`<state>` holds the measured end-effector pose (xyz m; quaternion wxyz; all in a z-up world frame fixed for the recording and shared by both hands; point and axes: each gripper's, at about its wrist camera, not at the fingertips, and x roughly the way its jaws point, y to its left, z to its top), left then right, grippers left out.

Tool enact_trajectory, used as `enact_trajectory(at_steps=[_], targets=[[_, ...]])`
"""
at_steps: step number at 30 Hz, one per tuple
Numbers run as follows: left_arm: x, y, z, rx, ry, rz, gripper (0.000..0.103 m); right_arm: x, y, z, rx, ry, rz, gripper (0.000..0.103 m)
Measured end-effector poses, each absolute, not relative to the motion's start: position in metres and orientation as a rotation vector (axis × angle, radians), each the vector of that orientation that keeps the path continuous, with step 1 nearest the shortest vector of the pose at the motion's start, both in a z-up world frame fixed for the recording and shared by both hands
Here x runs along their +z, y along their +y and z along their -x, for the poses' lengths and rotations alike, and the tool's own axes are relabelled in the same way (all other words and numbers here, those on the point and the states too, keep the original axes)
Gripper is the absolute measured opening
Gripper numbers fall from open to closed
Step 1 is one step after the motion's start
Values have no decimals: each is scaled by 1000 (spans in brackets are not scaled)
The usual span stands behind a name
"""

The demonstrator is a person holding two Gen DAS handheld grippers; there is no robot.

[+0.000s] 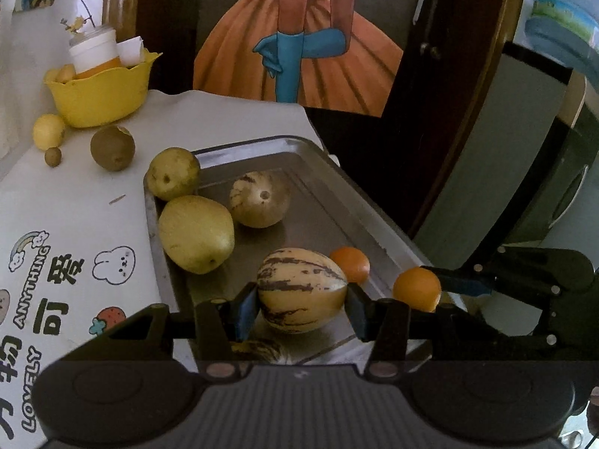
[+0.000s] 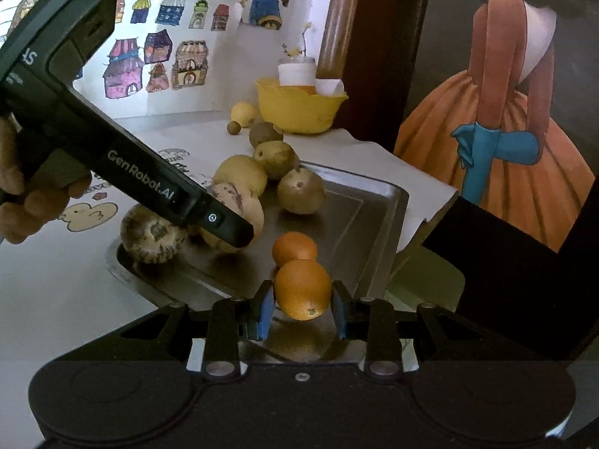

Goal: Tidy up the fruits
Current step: 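Lower both held fruits toward the tray with both tools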

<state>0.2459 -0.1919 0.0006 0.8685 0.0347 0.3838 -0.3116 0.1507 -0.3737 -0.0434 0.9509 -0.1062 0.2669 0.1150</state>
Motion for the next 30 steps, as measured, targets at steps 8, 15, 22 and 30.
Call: enact_trajectory(at_steps=[8,15,22,30], targets=[[-1,-194,-245,-631,807,-87,54,-50,-376,-154,211,557,168,34],[-2,-196,-243,-614,801,-88,54,-52,-377,-154,198,551,147,34],[-3,-198,-238,-607,781,-112,54,-53,-377,-153,182,544,129,34],[-2,-197,-239,-614,790,-99,55,-53,-376,-150,183,548,104,44]])
